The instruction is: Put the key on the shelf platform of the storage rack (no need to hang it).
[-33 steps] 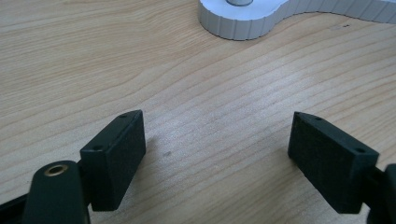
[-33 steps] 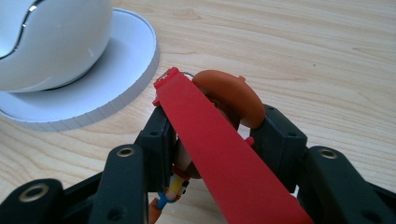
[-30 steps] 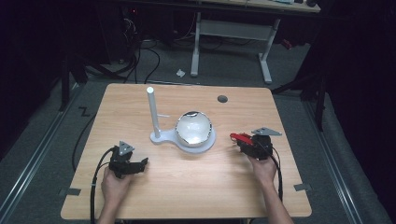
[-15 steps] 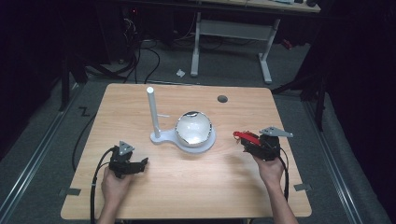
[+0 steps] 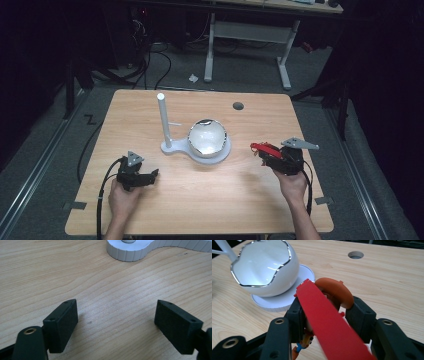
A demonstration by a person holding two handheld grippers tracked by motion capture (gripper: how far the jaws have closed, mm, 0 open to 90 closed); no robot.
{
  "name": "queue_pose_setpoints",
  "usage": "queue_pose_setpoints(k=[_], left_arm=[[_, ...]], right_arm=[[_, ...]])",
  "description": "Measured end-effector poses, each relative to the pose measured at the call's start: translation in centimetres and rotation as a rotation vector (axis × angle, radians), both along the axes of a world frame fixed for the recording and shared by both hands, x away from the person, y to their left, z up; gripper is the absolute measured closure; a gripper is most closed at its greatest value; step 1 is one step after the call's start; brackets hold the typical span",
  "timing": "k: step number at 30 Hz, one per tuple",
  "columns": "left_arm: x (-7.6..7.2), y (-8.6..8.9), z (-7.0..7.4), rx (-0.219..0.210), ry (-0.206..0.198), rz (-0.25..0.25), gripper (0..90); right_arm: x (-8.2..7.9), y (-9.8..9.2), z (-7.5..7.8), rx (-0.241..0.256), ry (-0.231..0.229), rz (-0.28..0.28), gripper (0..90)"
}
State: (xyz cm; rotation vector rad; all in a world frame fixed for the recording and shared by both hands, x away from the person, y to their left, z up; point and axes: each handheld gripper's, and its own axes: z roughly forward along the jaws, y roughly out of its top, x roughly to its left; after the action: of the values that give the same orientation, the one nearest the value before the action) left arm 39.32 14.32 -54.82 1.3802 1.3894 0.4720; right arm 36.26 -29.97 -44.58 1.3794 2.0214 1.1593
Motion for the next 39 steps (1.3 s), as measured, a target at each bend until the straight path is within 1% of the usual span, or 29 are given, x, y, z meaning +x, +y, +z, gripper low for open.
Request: queue_pose_setpoints(k=[2,4,11,14,15,18,22,25,27,33,34,39], left_arm=[[0.0,0.0,0.0,-0.001,0.003,-0.002,19.3],[0.0,0.0,0.0,-0.002,0.004,0.001,19.5],[0.0,0.0,0.0,-0.002,0.003,0.001,19.6],[0.0,0.0,0.0,-0.002,0.003,0.002,19.6],[0.0,0.0,0.0,-0.002,0.003,0.002,19.5],[0.0,0.0,0.0,-0.002,0.003,0.001,19.6],[0.0,0.0,0.0,-0.002,0.003,0.001,19.5],[0.0,0.0,0.0,-0.002,0.003,0.001,19.5],[0.0,0.0,0.0,-0.002,0.003,0.001,19.5],[0.0,0.0,0.0,-0.002,0.003,0.000,19.5],[0.0,0.0,0.0,-0.002,0.003,0.000,19.5],[0.0,0.0,0.0,-0.001,0.003,0.000,19.5]], right_arm=[[0.0,0.2,0.0,0.004,-0.001,0.003,52.3],[0.0,0.3,0.1,0.021,0.009,0.010,52.3],[-0.2,0.8,0.2,0.032,-0.003,0.040,52.6],[-0.2,1.0,0.3,0.046,0.000,0.046,52.8],[-0.2,1.1,0.3,0.037,-0.009,0.050,52.8],[-0.4,1.1,0.8,0.044,-0.030,0.056,52.9],[-0.4,1.3,1.5,0.061,-0.033,0.065,53.0],[-0.5,1.7,2.1,0.047,-0.054,0.085,52.9],[-0.6,2.2,2.6,0.049,-0.063,0.100,52.9],[-0.6,3.6,3.4,0.027,-0.066,0.137,52.9],[-0.5,3.8,3.5,0.023,-0.073,0.143,52.9],[-0.4,4.4,4.1,0.034,-0.079,0.165,52.8]])
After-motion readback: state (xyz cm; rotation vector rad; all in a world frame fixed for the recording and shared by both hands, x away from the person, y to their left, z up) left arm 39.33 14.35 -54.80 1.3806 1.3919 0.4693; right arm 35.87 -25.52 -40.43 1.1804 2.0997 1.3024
